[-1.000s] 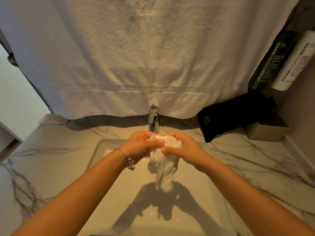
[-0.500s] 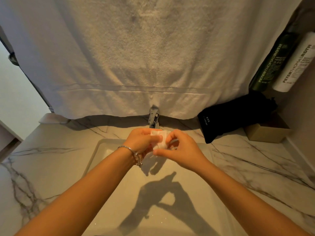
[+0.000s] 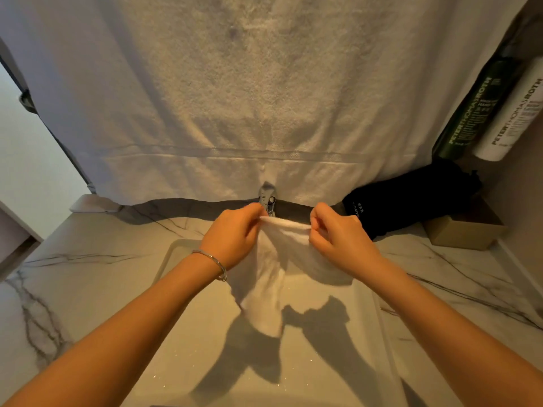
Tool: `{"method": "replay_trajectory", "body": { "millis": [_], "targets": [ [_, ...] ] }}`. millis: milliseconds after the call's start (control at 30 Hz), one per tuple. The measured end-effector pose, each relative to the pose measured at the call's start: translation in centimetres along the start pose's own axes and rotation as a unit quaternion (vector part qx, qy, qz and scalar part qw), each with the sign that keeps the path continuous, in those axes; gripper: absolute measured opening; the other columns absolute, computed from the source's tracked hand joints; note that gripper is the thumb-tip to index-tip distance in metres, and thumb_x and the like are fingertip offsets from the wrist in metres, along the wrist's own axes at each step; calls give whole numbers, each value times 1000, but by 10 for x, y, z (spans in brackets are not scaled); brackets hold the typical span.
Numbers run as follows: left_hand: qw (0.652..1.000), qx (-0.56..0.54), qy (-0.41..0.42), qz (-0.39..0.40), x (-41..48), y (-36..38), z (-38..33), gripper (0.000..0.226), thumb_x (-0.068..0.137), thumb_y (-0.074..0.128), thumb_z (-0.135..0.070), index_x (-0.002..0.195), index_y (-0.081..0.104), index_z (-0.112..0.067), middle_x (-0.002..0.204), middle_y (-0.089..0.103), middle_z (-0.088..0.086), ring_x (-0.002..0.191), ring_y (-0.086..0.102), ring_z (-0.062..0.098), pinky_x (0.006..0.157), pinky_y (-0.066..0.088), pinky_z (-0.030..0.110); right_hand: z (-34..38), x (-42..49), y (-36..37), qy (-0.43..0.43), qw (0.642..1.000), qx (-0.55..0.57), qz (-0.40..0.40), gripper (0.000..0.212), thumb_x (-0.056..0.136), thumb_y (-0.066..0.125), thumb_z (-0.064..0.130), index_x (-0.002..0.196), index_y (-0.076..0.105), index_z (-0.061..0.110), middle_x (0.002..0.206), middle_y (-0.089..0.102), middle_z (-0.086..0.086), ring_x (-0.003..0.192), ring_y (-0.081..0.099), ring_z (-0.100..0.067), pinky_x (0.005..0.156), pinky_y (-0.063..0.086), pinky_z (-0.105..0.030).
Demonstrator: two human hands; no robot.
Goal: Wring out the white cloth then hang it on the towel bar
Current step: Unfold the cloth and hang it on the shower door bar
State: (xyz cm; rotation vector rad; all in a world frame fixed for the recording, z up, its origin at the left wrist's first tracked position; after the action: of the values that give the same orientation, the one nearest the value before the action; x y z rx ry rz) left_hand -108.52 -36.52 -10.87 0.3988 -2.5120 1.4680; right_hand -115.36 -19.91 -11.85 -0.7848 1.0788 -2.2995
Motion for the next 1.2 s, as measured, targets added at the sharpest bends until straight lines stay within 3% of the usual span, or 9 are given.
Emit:
{"method": "replay_trajectory", "body": {
  "millis": [100, 233, 433, 500, 633, 767, 933, 1067, 1200],
  "targets": [
    [999, -36, 3, -29, 11, -13, 8, 27, 90, 48, -28, 76, 58, -7, 63, 54, 4, 58, 50, 19, 55, 35, 30, -5, 6, -12, 28, 981, 167, 95, 20, 82, 64, 26, 86, 45, 22, 53, 42, 10, 47, 36, -5, 51, 32, -17],
    [979, -6, -9, 202, 17, -16, 27, 49, 77, 58, -52, 60, 53, -6, 53, 40, 1, 49, 34, 11, 49, 28, 19, -22, -4, -13, 62, 930, 101, 347, 24, 72, 76, 31, 71, 52, 32, 61, 52, 16, 54, 45, 2, 51, 34, -14],
    [975, 32, -6, 220, 32, -33, 29, 29, 68, 77, -33, 57, 50, -30, 58, 54, -11, 56, 51, 3, 47, 38, 10, -29, 18, -27, 20, 965, -157, 207, 29, 86, 54, 38, 84, 58, 10, 78, 62, -8, 68, 53, -17, 58, 35, -32],
    [978, 8, 3, 208, 35, -32, 27, 29, 73, 74, -22, 55, 52, -31, 57, 55, -10, 54, 51, 4, 48, 39, 8, -29, 15, -25, 38, 961, -117, 248, 28, 91, 48, 35, 92, 64, 12, 79, 63, -4, 64, 51, -10, 57, 36, -25],
    [978, -63, -10, 201, 36, -32, 26, 27, 77, 69, -11, 59, 57, -27, 56, 56, -7, 48, 54, -1, 46, 40, 8, -26, 20, -42, 49, 997, 40, 40, 20, 92, 49, 23, 86, 67, 18, 73, 60, 3, 65, 52, -11, 60, 39, -27],
    [983, -123, -29, 131, 41, -44, 36, 34, 78, 67, -7, 52, 53, -25, 44, 51, -10, 43, 45, 0, 46, 35, 12, -22, 15, -40, 92, 958, 241, 126, 28, 82, 63, 32, 62, 57, 14, 58, 50, 4, 55, 45, -8, 51, 35, -19],
    [978, -33, -21, 206, 39, -41, 33, 25, 71, 75, -16, 56, 55, -21, 57, 55, -2, 51, 49, 3, 50, 38, 15, -37, 4, -24, 172, 915, 263, 251, 19, 76, 70, 10, 94, 64, 11, 79, 66, 1, 76, 62, -13, 65, 49, -20],
    [996, 24, 45, 74, 52, -54, 20, 23, 73, 73, -19, 69, 54, -7, 60, 48, 0, 62, 48, 19, 50, 30, 20, -30, 31, -57, 91, 989, 106, -52, 14, 78, 60, 5, 74, 51, 16, 67, 50, 5, 64, 48, -13, 52, 35, -16],
    [968, 94, 74, 219, 42, -41, 20, 27, 78, 67, -17, 64, 45, -25, 63, 48, -4, 65, 48, 18, 56, 33, 27, -19, 17, -43, 69, 940, 118, 311, 18, 71, 67, 13, 76, 57, 27, 65, 60, 14, 64, 58, -1, 57, 46, -13]
  ]
}}
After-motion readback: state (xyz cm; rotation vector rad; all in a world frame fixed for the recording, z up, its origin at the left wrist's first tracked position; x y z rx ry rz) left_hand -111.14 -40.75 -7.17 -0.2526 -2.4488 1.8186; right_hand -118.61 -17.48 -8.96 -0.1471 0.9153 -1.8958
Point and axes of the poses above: each hand's wrist, its own x-axis towards the middle knuckle, its own y-axis out of the palm, z = x × y, the point moved 4 cm from there along x, towards the middle knuckle
